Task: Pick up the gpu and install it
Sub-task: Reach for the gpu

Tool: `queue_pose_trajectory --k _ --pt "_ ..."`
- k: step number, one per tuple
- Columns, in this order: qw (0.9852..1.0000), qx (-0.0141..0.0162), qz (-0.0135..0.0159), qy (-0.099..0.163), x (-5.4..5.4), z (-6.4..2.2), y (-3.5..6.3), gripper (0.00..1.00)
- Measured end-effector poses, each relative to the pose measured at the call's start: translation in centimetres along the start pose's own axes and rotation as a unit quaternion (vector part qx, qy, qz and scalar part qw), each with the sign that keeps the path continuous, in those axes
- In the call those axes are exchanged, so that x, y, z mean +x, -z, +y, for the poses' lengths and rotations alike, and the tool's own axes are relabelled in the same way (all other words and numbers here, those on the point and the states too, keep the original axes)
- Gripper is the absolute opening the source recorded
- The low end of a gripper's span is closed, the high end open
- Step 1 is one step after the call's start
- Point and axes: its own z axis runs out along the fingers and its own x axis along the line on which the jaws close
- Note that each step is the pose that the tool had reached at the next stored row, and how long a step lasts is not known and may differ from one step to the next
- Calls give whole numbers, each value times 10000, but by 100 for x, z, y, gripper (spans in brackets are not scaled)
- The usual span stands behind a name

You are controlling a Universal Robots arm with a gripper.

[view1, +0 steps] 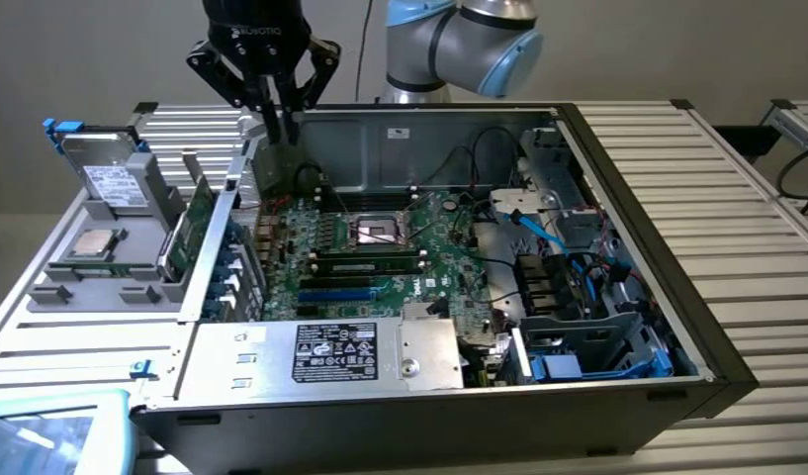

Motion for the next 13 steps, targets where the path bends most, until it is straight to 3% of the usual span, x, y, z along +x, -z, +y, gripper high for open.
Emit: queue_pose_trajectory --k 8,13 --pt "10000 0 1 0 60 -4 2 26" --pt "10000 0 1 0 249 -6 5 26"
